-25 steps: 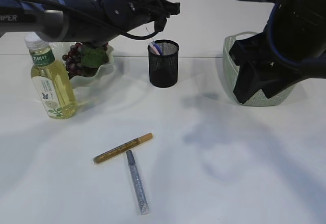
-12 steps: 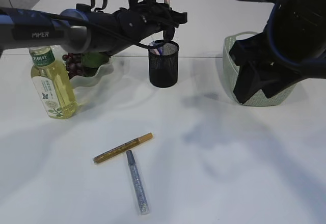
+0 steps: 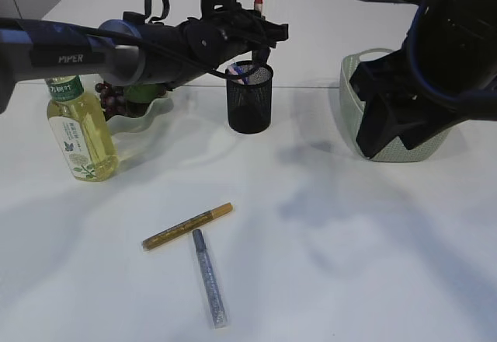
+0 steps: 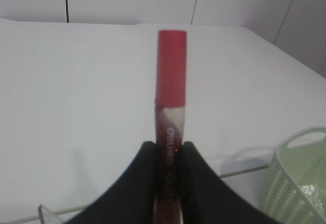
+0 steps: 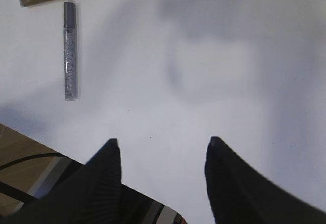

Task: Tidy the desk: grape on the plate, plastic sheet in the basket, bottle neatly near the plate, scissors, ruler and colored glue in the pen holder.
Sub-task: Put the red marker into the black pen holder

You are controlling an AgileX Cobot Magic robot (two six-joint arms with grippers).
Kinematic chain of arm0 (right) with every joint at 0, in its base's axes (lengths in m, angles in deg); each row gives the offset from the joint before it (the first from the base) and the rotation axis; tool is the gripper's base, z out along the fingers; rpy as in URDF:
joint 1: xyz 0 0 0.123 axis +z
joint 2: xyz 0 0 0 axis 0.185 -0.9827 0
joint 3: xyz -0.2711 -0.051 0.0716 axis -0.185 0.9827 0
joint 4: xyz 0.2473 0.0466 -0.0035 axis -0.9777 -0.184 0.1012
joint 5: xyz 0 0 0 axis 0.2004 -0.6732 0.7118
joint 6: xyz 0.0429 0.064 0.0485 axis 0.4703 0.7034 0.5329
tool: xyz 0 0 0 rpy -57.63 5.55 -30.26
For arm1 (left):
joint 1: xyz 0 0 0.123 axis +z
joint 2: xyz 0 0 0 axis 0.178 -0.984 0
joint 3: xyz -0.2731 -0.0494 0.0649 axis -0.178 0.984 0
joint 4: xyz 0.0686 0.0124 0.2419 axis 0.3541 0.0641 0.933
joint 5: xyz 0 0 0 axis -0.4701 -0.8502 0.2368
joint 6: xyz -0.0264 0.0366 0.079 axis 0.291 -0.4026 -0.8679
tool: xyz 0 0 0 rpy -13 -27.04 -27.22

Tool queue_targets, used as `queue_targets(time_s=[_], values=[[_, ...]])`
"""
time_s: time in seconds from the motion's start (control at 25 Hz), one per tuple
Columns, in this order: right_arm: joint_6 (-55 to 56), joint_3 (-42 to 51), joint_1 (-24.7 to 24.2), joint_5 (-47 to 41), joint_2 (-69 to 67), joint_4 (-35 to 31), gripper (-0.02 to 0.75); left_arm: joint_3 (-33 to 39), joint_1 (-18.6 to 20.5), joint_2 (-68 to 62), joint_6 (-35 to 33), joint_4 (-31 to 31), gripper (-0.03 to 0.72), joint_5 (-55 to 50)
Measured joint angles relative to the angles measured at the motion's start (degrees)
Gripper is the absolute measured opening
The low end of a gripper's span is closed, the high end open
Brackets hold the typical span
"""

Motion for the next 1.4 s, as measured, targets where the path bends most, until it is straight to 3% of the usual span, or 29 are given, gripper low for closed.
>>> queue_targets(time_s=[0.28,0.64,0.88,1.04,1.4], values=[[0.00,0.00,0.00,0.00,0.00,0.00,0.423,-0.09,0.00,-0.49,0.04,2.41,0.108,0.00],[0.00,0.00,0.00,0.00,0.00,0.00,0.423,-0.09,0.00,-0.49,0.13,2.63,0.228,0.00],[0.00,0.00,0.00,0.00,0.00,0.00,0.423,-0.09,0.00,-0.49,0.13,2.63,0.249,-0.93],[0.00,0.00,0.00,0.00,0.00,0.00,0.423,-0.09,0.00,1.83,0.13,3.60,0.250,-9.03],[0.00,0.00,0.00,0.00,0.00,0.00,0.423,-0.09,0.00,13.36,0.13,13.94,0.249,-38.25]])
